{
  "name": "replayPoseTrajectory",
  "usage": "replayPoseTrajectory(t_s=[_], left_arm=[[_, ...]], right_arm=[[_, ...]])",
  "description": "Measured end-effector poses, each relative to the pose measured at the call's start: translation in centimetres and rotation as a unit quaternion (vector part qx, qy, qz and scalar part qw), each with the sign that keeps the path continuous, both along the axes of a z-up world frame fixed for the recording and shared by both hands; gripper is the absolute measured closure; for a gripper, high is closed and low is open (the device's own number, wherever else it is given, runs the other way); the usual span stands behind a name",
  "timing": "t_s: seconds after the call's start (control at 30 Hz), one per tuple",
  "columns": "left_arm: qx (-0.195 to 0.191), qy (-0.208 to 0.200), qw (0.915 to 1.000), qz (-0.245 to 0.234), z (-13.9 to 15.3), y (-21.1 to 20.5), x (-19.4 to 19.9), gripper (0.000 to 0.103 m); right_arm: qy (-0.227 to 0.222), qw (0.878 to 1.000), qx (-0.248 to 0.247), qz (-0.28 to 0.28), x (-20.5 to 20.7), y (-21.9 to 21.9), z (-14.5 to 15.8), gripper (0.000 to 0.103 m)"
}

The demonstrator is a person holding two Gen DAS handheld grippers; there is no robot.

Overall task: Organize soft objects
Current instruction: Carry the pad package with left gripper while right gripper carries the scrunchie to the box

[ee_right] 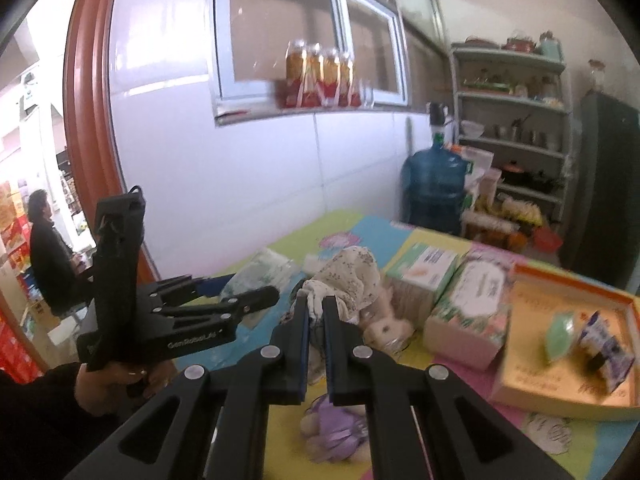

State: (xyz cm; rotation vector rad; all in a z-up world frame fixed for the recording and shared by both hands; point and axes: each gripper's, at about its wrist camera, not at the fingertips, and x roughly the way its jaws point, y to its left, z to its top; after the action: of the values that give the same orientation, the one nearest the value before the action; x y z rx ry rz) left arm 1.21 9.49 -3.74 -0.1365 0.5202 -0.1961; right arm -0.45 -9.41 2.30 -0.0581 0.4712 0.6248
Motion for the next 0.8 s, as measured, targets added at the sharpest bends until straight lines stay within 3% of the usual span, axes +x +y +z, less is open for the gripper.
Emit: replayPoseTrajectory(t_s=[0.53, 0.8], left_arm=[[0.036, -0.042, 0.9961, -0.069, 4.5, -6.8, 0.6, 0.052], [0.045, -0.045, 0.9929, -0.101, 5.5, -10.1, 1.9, 0.052]], right_arm=[[-0.063, 0.993, 0.012, -0.097, -0.9, -6.2, 3.9, 0.097], [-0.078, 0.986, 0.018, -0.145, -0.9, -10.2, 4.6, 0.097]])
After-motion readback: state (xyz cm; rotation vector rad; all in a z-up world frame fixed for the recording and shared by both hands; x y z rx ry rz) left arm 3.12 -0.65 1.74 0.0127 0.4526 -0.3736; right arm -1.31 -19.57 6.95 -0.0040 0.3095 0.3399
